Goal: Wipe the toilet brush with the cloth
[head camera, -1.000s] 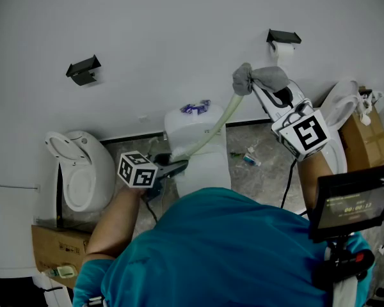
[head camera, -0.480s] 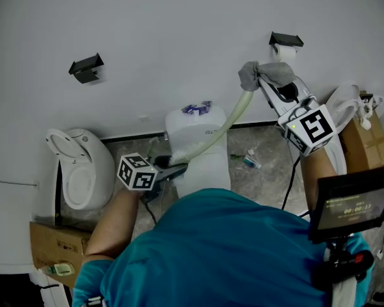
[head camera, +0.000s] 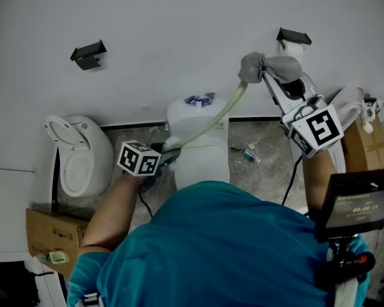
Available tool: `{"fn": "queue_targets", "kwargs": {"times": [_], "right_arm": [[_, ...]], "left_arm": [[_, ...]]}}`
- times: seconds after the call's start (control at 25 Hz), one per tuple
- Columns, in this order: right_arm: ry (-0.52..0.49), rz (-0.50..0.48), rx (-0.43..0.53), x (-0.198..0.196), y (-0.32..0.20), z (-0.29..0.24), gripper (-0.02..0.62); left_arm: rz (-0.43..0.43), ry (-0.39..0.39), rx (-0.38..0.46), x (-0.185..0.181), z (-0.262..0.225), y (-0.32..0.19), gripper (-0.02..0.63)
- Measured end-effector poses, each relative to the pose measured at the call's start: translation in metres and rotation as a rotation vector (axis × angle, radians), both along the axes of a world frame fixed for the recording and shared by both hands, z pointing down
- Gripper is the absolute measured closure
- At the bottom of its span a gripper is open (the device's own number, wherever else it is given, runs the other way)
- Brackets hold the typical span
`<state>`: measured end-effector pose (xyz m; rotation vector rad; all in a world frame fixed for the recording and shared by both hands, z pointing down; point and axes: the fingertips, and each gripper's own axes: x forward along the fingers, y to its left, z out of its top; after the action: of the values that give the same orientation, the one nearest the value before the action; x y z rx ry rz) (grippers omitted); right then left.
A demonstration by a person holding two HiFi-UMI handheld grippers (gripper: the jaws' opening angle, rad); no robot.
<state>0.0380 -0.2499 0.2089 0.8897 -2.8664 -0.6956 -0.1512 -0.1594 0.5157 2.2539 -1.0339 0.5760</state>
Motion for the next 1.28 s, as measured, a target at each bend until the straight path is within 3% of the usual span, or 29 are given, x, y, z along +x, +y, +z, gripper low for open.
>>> {"fn": "queue_targets", "kwargs": {"times": [0.16,0.28,0.44,0.64,0.88,1.28], "right_arm": [[0.2,-0.126,-0.024,-0.053,0.04,0.069,0.56],[0.304,-0.192,-0.064,-0.093,0.066,0.118,0.56],[0.482,-0.199,-0.01,-0.128,0.077,0.169,0.56],[0.628,-0.174,0.041,-0.142,0.074,0.212,0.56],[0.697,-0.131,0.1,-0.142,0.067,0.228,0.56],[0.698,-0.087,0.129,-0.13,0.059,0.22,0.56]], "left_arm": [[-0.061,-0.123,0.012,-0.006,-0.004,-0.013,0.454],[-0.096,-0.17,0.004,-0.004,-0.006,-0.023,0.454],[-0.111,-0.204,0.006,0.004,-0.009,-0.035,0.454],[-0.1,-0.197,0.02,0.019,-0.018,-0.043,0.454],[-0.107,-0.185,0.047,0.025,-0.023,-0.045,0.454],[-0.082,-0.212,0.115,0.026,-0.032,-0.047,0.456]]}}
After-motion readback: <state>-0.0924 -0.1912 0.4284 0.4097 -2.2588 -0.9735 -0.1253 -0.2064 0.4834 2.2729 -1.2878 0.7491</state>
